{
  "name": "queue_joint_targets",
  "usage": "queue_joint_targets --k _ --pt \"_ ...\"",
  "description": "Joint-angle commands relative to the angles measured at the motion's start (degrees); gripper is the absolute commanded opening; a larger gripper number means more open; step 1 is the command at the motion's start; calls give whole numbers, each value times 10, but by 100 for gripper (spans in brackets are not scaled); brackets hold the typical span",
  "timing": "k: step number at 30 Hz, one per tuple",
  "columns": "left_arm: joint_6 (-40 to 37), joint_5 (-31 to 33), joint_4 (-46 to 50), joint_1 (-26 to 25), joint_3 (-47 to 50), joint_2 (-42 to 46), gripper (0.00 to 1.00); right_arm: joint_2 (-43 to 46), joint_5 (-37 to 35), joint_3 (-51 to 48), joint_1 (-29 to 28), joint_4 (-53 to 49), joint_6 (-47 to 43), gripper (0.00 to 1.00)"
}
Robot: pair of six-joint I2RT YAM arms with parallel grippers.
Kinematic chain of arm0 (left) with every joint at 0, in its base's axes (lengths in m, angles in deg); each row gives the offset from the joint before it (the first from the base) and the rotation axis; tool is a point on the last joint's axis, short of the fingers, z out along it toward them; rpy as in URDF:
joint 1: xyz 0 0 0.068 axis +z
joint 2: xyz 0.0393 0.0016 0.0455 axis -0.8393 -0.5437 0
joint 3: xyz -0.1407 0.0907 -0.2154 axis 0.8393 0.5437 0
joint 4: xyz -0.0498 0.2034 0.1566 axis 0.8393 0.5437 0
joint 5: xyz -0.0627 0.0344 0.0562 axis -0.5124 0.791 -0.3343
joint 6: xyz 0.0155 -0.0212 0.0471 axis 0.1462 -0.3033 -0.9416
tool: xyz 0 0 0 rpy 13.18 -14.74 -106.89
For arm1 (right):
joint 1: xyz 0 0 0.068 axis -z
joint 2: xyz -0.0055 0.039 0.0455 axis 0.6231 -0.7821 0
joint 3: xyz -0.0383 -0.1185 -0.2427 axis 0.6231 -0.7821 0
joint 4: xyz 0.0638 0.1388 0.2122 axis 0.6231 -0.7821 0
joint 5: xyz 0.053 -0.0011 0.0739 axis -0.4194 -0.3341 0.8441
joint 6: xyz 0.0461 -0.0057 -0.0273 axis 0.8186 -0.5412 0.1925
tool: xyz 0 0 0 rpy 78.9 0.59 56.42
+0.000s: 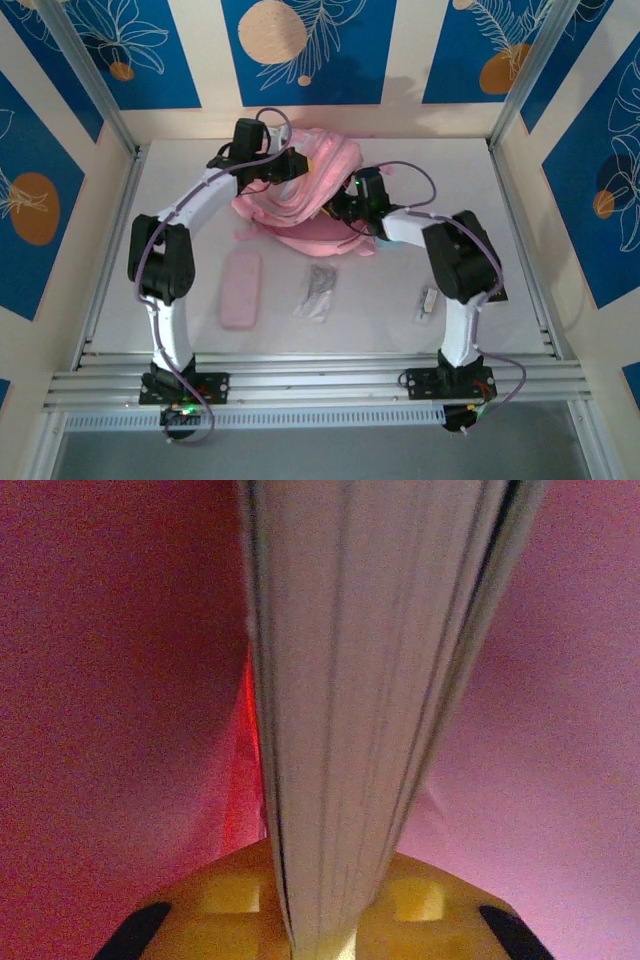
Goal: Pack the student bag
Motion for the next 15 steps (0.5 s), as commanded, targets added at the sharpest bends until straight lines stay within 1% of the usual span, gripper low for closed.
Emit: queue_joint_targets --k 1,2,4,9,12,14,15 --pt "14 -11 -50 20 11 40 0 -30 -19 84 -19 29 16 0" --pt "14 -10 -54 22 14 42 0 -38 -37 102 -22 0 17 0" --pt "17 -7 -59 25 20 45 0 -49 -61 131 -24 -62 30 6" --pt "12 6 -64 33 30 51 0 -42 -89 151 -21 -164 70 41" --pt "12 9 -68 38 35 54 0 -22 -91 141 -14 -208 78 56" --pt "11 14 -69 41 37 53 0 -6 -80 124 -7 -210 82 61" --pt "11 17 -69 43 38 52 0 4 -77 114 -4 -213 84 62"
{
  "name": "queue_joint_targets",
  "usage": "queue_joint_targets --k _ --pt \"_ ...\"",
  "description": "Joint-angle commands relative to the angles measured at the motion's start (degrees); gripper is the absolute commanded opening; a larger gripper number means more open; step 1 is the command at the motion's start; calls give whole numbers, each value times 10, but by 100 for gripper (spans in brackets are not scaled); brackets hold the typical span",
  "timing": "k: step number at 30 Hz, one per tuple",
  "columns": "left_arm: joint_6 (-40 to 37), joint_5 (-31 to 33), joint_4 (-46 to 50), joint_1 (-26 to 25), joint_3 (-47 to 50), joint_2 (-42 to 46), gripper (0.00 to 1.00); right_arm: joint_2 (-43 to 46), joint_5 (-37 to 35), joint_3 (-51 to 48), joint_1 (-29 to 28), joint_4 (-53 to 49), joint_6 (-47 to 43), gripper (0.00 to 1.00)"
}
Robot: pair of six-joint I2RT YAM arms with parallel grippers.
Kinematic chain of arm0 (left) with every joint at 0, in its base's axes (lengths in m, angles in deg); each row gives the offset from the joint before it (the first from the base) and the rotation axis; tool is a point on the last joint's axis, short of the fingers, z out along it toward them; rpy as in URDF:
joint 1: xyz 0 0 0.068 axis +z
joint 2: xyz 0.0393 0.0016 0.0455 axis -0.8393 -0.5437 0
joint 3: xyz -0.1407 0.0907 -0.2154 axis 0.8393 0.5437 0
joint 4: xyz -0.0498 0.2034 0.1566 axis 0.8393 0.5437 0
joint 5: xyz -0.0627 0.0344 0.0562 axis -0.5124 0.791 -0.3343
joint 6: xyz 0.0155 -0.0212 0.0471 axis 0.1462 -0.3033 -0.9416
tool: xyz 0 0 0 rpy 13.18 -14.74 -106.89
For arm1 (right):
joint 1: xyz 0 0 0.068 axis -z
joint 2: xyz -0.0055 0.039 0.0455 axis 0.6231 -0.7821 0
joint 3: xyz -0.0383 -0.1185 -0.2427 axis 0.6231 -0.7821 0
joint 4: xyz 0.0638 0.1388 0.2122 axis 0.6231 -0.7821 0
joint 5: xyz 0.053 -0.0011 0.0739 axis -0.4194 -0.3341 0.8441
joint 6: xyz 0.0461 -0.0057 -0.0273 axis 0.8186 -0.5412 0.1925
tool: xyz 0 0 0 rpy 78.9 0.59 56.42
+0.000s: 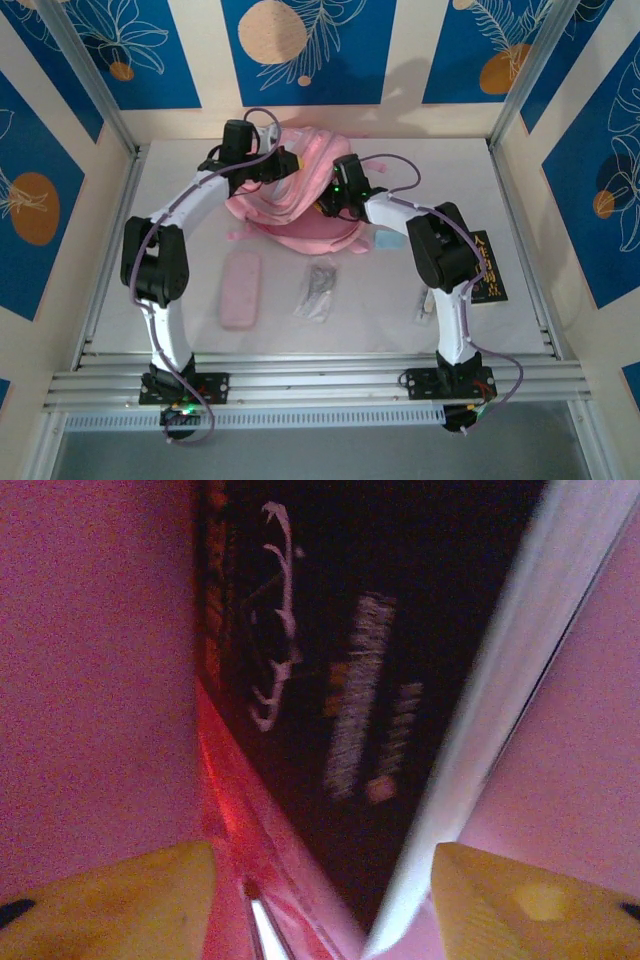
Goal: Pack the student bag
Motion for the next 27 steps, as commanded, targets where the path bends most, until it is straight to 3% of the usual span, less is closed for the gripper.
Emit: queue_joint_targets --k 1,8,14,19,23,27 --pt "7 16 -39 20 4 33 0 61 1 -29 15 -42 13 63" --pt "-11 57 -31 28 16 30 0 183 46 -112 48 -74 -39 65" --pt "-66 112 17 29 35 33 0 324 45 -175 119 -186 -140 69" --pt "-114 129 69 27 56 40 0 405 -22 -173 208 -336 -315 82" --pt "-125 129 91 24 85 56 1 445 -42 -190 318 -389 -380 91" --pt "-97 126 66 20 139 84 34 452 -54 -230 435 -383 -388 92"
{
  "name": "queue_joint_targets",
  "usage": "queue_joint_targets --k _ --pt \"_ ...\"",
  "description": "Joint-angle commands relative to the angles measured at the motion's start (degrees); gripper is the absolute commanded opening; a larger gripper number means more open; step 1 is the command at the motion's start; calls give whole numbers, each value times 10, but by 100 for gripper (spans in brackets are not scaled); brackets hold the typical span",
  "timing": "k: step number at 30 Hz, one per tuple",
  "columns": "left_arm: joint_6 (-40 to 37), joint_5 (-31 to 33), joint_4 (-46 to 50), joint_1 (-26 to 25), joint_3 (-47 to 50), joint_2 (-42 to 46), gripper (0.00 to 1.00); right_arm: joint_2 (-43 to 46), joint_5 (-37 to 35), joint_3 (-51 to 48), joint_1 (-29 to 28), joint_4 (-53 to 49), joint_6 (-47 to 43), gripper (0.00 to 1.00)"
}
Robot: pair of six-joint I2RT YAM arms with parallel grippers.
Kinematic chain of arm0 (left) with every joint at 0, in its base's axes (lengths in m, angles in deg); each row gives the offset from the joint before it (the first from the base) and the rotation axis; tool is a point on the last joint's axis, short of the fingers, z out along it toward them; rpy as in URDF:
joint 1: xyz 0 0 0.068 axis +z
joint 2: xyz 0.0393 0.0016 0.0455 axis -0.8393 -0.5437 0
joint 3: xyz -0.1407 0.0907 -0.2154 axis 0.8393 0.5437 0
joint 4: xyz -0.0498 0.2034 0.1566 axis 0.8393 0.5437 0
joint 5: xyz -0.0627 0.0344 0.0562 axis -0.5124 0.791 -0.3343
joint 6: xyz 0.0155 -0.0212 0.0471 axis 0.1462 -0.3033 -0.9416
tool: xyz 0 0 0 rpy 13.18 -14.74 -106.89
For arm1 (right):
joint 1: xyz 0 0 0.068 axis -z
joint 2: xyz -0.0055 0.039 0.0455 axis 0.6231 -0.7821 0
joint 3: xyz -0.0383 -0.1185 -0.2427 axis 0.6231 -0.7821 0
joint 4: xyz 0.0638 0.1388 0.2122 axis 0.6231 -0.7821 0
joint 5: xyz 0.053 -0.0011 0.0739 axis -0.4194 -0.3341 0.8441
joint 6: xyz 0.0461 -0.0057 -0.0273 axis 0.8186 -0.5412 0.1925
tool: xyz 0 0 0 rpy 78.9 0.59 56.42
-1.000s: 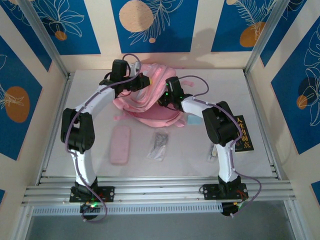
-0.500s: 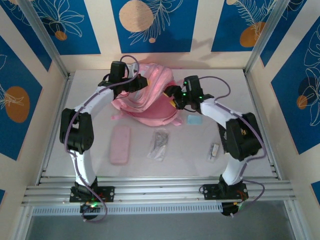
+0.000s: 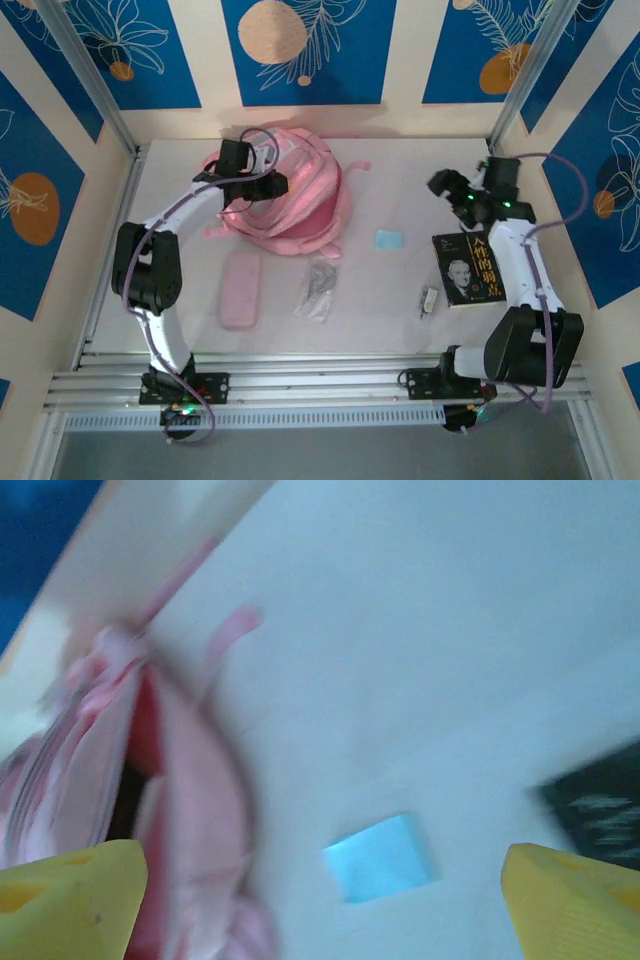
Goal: Pack the student bag
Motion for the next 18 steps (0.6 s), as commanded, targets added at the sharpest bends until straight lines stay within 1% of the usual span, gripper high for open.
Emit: queue_joint_targets --k 1,3,4,6,8,10,18 --pt "22 22 -2 13 46 41 39 2 -28 -47 78 -40 -43 92" --pt "50 6 -30 10 78 57 46 -1 -10 -81 145 -10 -17 92" --pt "61 2 -41 7 91 64 56 -3 3 -92 175 2 -6 92" --pt "81 4 -65 -2 123 86 79 -10 22 -122 231 33 18 93" --pt "98 14 -90 -13 154 108 100 -20 50 -142 268 63 27 94" --pt "112 20 -119 -25 184 129 100 -31 55 -152 283 73 26 95" --pt "156 28 -185 -75 240 158 100 -96 0 -170 283 74 12 98"
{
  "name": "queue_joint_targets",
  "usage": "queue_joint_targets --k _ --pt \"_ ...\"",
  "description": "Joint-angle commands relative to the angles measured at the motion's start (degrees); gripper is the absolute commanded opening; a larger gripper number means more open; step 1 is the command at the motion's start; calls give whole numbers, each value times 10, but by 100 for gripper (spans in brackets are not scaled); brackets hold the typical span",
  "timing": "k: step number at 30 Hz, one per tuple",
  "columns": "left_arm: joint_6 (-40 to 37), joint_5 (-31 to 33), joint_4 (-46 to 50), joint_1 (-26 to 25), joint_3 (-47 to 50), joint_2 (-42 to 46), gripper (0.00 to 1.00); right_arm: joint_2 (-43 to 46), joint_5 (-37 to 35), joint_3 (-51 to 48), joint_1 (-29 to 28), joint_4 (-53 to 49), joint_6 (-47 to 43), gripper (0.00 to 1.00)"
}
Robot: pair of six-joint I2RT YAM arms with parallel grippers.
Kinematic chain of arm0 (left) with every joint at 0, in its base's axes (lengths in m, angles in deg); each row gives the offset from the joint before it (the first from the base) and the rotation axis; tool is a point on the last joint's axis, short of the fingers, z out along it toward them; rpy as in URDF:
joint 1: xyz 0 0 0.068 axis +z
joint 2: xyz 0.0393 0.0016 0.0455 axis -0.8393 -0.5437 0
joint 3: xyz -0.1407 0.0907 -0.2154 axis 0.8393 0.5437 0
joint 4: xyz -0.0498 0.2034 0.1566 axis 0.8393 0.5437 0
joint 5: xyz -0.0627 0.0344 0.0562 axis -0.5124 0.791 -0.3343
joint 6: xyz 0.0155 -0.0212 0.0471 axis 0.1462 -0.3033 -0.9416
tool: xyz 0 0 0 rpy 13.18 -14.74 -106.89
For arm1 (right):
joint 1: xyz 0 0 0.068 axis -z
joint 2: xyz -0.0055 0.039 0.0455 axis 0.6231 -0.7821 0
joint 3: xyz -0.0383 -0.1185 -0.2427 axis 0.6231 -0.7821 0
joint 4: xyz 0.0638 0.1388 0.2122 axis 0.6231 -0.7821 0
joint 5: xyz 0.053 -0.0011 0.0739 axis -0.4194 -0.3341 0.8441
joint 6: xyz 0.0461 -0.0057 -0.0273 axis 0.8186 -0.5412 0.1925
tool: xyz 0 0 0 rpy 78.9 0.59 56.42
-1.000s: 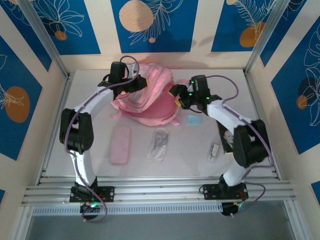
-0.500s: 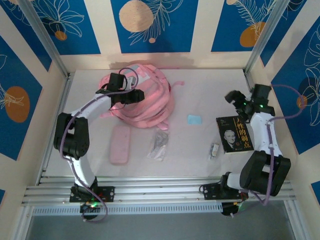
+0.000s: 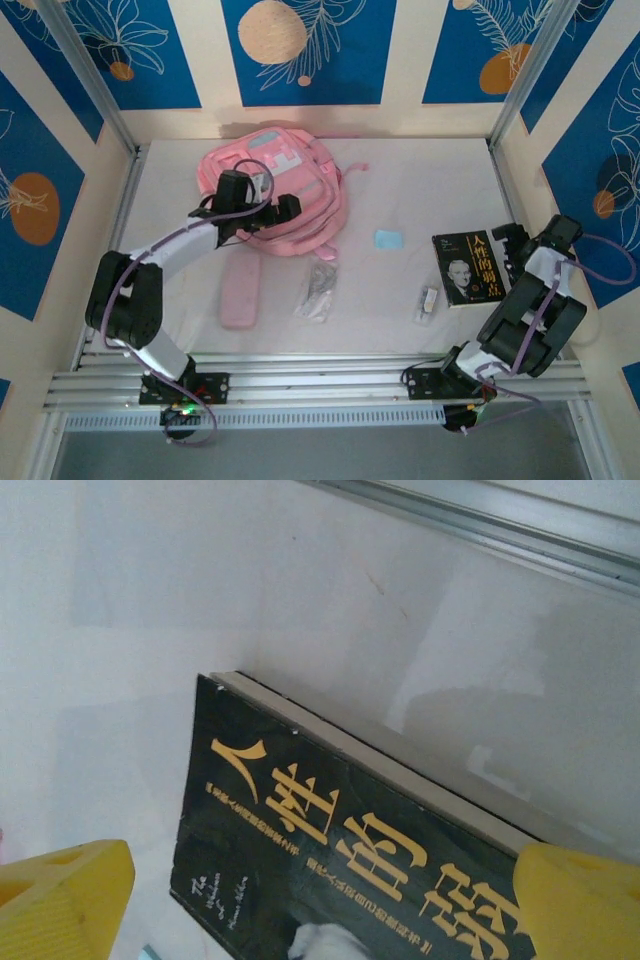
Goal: Pack the student bag
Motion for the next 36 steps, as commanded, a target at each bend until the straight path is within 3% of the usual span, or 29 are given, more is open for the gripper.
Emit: queue_joint_targets --k 1,7,18,22,28,36 --pt "30 4 -56 -21 18 14 100 -28 -15 -18 0 8 -8 99" --pt "46 -9 -82 -43 15 3 100 -47 17 -36 -18 7 -14 100" --pt "76 -39 -112 -64 2 -25 100 33 45 -59 -203 -27 71 100" --pt "81 -46 -117 -68 7 -24 100 22 42 -41 -216 -29 29 99" --pt "78 -54 -118 -72 15 -24 100 -4 -70 -14 -222 -69 -52 99" --pt "76 -55 -116 -81 11 -24 93 -85 -4 5 -235 -18 -62 88"
